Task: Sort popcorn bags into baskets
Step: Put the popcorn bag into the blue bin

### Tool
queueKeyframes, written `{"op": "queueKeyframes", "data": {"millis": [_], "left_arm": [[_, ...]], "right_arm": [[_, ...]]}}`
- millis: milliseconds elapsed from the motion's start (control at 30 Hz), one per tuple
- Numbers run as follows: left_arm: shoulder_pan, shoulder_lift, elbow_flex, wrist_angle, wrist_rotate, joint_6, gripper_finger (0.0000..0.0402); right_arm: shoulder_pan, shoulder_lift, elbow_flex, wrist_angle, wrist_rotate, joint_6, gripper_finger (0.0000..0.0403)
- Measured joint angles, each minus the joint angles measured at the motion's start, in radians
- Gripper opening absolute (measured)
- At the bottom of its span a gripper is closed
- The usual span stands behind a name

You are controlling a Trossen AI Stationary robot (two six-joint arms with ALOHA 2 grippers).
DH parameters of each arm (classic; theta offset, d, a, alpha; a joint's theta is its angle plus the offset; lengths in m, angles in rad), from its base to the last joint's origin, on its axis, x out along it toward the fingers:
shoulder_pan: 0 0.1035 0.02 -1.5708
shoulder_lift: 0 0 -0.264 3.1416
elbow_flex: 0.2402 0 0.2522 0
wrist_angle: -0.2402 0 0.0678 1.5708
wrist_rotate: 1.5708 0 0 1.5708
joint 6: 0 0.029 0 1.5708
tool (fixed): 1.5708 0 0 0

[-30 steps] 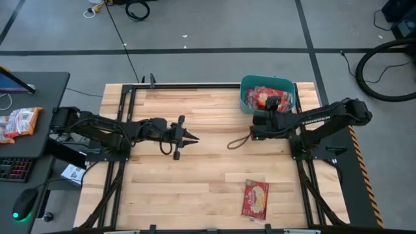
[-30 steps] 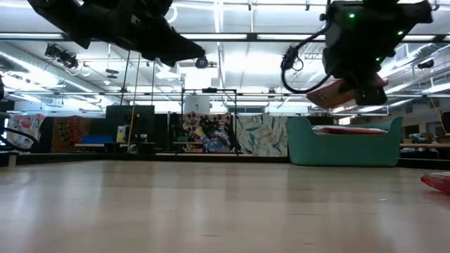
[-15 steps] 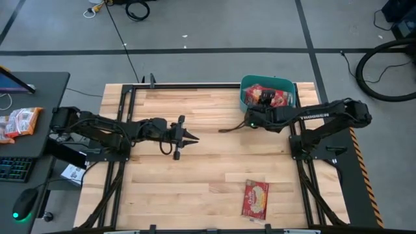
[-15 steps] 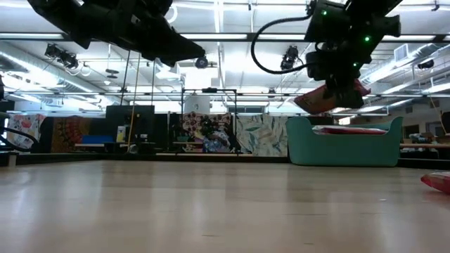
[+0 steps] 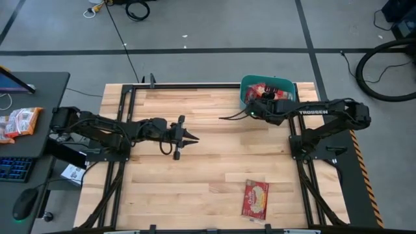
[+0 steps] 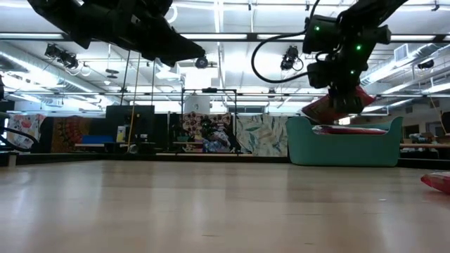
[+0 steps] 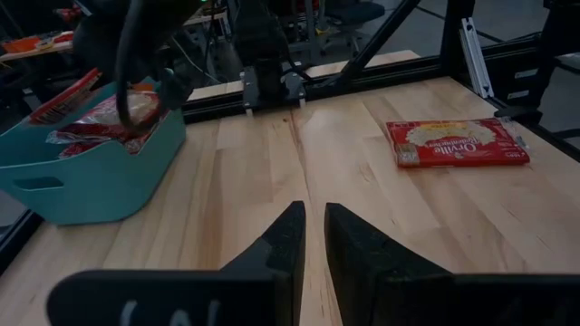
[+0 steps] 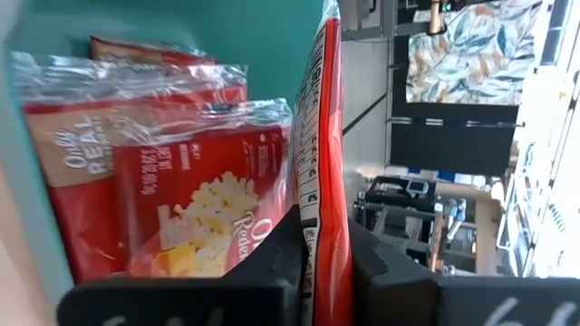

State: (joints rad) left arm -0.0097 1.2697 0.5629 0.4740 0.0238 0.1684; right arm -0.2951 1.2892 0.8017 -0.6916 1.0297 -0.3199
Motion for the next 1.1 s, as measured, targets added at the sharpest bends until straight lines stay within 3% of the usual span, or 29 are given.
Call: {"op": "queueKeyframes", "data": {"millis": [167,600,833,1000,1100], "left_arm": [[0.0,0.0,0.0,0.0,0.0,0.0,0.005],[0.0,0.0,0.0,0.0,0.0,0.0,0.005],[0.0,0.0,0.0,0.0,0.0,0.0,0.005],[0.0,0.0,0.001,-0.007,0.0,0.0,0.005],[0.0,0.0,0.001,-0.008,0.0,0.0,0.005]], "right_arm": [[-0.028,0.0,0.0,0.031,0.01,-0.045,0.0036],[-0.122,0.094,0.0,0.054,-0.116,-0.042,0.0057],[-0.112,0.131,0.0,0.037,-0.123,-0.03,0.0127],[-0.087,0.089,0.0,-0.031,-0.049,0.024,0.0189],[-0.073,0.043,0.0,-0.099,-0.058,0.048,0.0218]]}}
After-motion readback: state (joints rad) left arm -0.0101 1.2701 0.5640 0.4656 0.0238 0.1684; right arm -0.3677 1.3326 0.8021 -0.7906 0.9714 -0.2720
